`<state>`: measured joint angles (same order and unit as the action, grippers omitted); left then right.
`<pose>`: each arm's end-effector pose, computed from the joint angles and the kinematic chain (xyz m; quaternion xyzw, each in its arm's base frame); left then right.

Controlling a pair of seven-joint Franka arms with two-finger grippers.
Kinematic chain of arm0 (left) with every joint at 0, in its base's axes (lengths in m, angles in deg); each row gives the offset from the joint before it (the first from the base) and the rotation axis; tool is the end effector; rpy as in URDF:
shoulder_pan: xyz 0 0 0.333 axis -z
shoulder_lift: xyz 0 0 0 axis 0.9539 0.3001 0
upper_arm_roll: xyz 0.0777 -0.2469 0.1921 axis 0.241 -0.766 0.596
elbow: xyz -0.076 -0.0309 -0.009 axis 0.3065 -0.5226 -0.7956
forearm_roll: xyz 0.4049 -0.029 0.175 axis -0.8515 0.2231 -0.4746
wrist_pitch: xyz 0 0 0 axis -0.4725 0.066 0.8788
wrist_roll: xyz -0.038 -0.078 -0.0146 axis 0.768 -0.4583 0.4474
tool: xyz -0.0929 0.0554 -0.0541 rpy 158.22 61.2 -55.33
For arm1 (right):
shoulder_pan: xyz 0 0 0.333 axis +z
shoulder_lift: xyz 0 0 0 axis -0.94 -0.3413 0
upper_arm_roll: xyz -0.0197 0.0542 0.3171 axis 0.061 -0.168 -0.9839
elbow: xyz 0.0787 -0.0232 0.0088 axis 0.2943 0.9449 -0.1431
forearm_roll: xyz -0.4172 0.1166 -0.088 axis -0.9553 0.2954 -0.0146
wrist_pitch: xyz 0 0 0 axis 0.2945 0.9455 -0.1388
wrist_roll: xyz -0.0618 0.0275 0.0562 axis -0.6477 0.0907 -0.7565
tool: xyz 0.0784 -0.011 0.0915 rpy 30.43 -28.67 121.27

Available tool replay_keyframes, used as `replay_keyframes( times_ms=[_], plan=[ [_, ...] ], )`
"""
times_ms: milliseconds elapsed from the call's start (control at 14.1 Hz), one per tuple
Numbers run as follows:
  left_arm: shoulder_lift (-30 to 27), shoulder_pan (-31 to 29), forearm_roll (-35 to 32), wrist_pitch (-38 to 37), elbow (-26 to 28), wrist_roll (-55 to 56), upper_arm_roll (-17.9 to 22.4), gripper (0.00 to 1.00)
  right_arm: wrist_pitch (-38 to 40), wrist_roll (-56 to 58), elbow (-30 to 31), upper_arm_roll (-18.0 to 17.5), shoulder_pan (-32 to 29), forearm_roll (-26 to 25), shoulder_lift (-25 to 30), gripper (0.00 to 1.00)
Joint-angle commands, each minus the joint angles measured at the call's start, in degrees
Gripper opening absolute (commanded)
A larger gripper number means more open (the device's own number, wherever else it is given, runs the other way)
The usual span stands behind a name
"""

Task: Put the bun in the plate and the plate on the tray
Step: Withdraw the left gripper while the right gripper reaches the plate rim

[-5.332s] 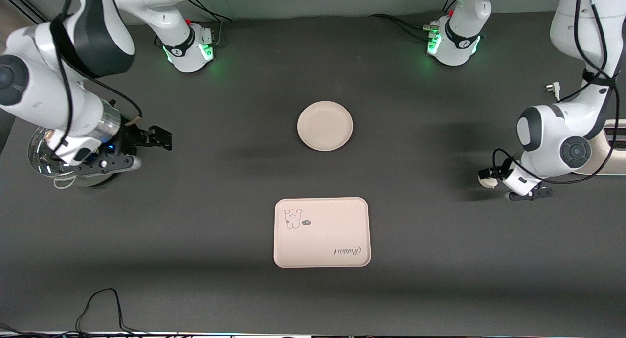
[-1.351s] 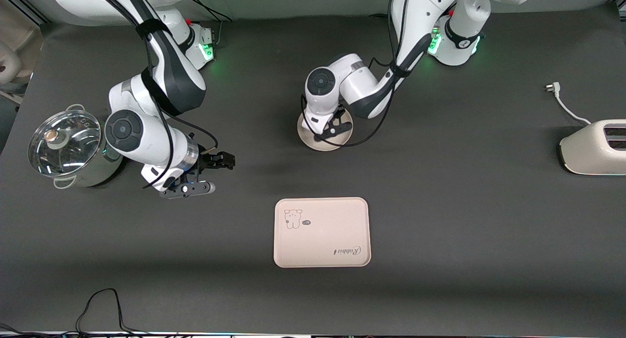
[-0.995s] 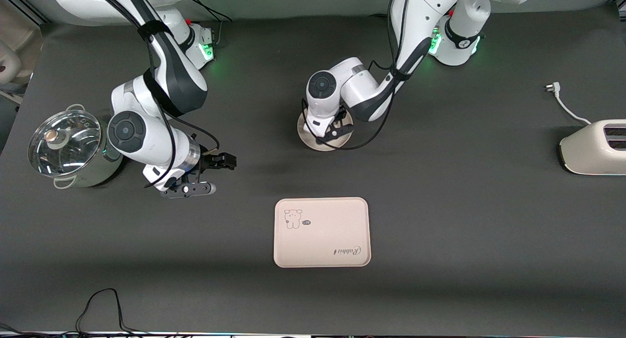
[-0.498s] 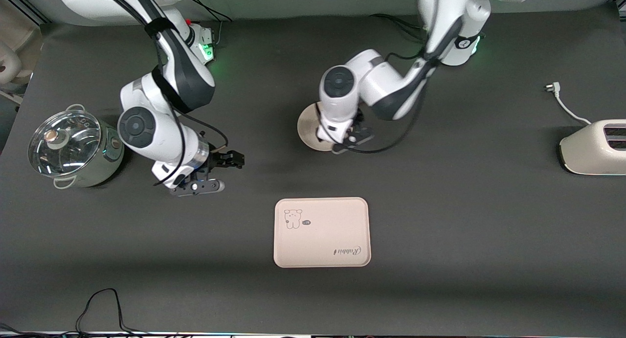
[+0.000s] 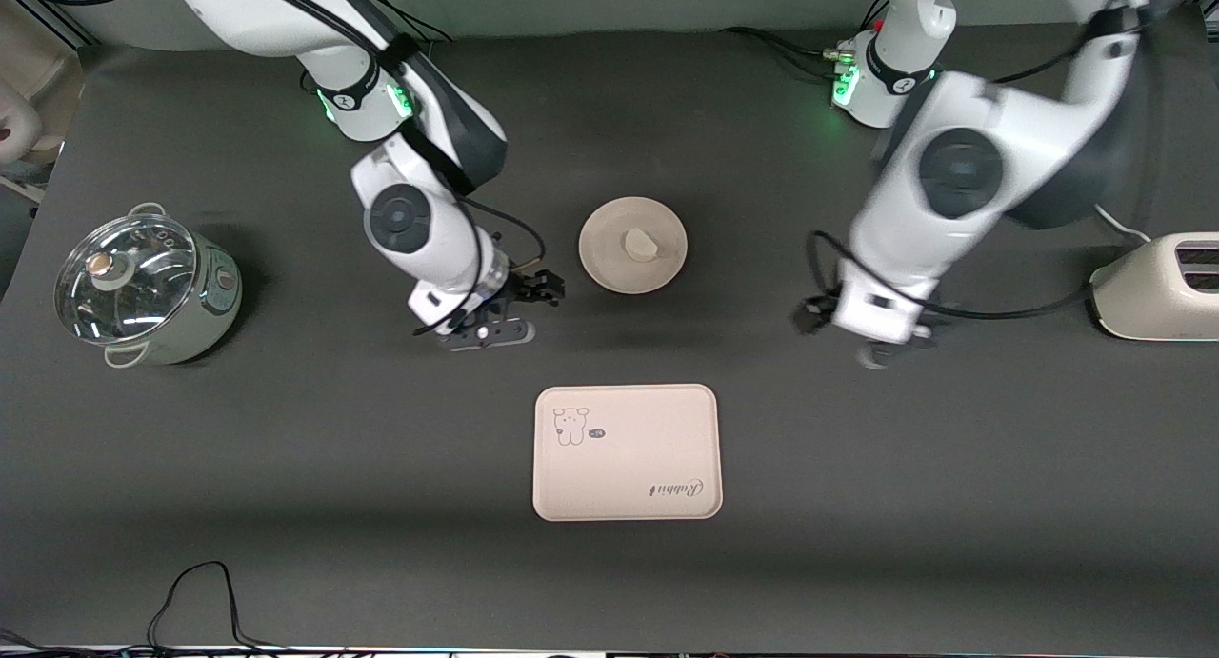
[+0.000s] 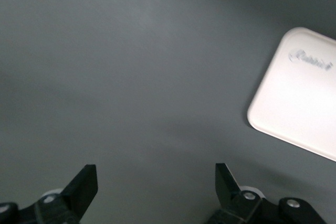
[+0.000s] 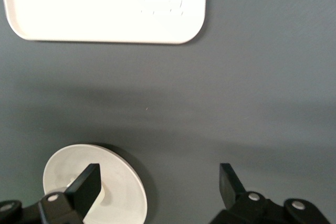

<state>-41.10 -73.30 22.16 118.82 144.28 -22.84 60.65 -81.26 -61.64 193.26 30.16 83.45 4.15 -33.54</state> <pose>0.6327 -0.2126 0.4592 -0.9800 -0.1974 0.0107 0.0238 0.5416 0.3915 0.2655 -0.9946 -0.0098 0.0573 0.0859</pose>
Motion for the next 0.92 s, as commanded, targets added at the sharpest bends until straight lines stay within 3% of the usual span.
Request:
replay_keyframes(
  times_ms=[0, 142, 427, 498, 640, 853],
  plan=[
    [-3.1, -7.4, 0.2, -3.8, -1.0, -10.9, -0.8, 1.00, -3.3, -9.1, 0.7, -0.2, 5.3, -1.0, -2.4, 1.00],
    [-4.8, -11.6, 0.3, -4.9, -0.5, -16.8, -0.1, 1.00, -4.4, -11.4, 2.6, -0.1, 6.5, -4.5, -3.1, 1.00],
    [-9.4, -4.6, 5.0, -9.0, 1.4, -30.0, 17.6, 1.00, -10.2, -11.3, 9.9, -0.1, 7.8, -5.5, -1.4, 1.00],
    [-9.9, -4.1, 5.1, -10.2, 1.5, -33.6, 19.3, 1.00, -10.9, -11.4, 10.6, -0.2, 8.0, -5.5, -1.4, 1.00],
    [-12.0, -3.7, 4.9, -11.5, 3.1, -35.4, 20.0, 1.00, -13.2, -11.4, 12.3, -0.2, 8.2, -5.5, -1.0, 1.00],
    [-18.4, -3.0, 4.6, -8.6, 11.9, -35.1, 20.1, 1.00, -18.7, -11.6, 14.7, -0.2, 9.8, -5.5, -1.8, 1.00]
  ],
)
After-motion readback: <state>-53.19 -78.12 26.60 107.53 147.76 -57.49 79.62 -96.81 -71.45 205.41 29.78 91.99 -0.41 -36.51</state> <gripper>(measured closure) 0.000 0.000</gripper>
